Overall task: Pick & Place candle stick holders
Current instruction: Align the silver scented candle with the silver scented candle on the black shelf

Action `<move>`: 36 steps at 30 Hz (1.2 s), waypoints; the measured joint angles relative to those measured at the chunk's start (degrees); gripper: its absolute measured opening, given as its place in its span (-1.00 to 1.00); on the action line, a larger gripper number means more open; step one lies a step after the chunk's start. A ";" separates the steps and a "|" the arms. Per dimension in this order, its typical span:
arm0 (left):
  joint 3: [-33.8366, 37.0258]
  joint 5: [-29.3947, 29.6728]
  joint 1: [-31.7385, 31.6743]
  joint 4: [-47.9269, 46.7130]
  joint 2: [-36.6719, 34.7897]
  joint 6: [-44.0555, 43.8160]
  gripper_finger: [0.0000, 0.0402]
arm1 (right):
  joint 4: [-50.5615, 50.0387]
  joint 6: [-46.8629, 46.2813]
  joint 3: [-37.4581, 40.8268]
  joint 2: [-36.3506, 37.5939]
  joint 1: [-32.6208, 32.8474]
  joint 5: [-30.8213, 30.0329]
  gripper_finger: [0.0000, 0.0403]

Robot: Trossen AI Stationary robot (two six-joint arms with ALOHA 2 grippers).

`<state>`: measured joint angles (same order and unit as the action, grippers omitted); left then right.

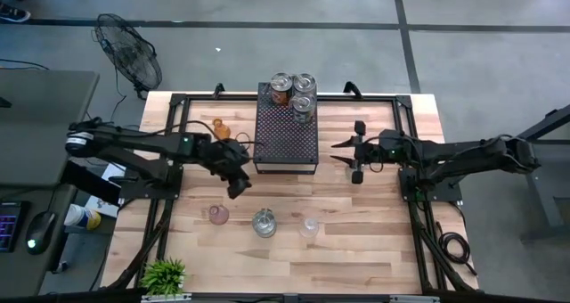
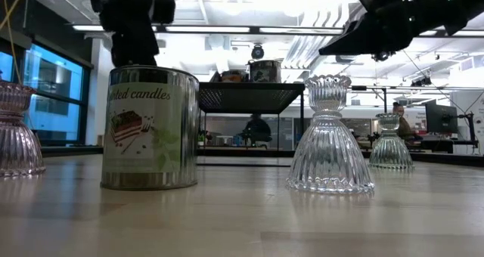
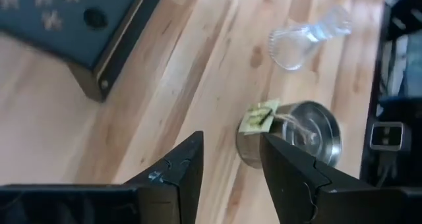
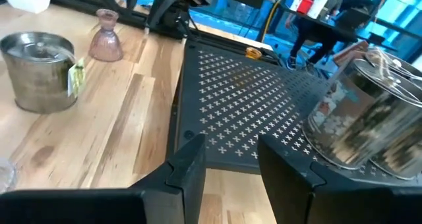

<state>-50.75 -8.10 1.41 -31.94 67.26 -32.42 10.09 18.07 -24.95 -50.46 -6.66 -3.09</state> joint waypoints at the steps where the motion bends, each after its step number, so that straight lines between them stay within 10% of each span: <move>1: -0.15 0.28 0.63 0.04 0.88 -1.76 -0.28 | -0.02 0.16 0.00 0.00 0.03 -0.03 -0.36; 18: -1.23 11.90 14.96 2.88 8.72 -28.78 -0.28 | -4.57 4.06 0.00 0.44 -0.04 -3.89 -0.36; 36: -20.23 9.12 15.12 -11.90 24.93 -29.06 -0.28 | -5.14 4.04 -0.04 0.44 -0.04 -1.07 -0.36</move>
<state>-70.98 1.02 16.53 -43.84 92.19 -61.48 4.95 22.11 -24.99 -50.02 -6.70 -4.16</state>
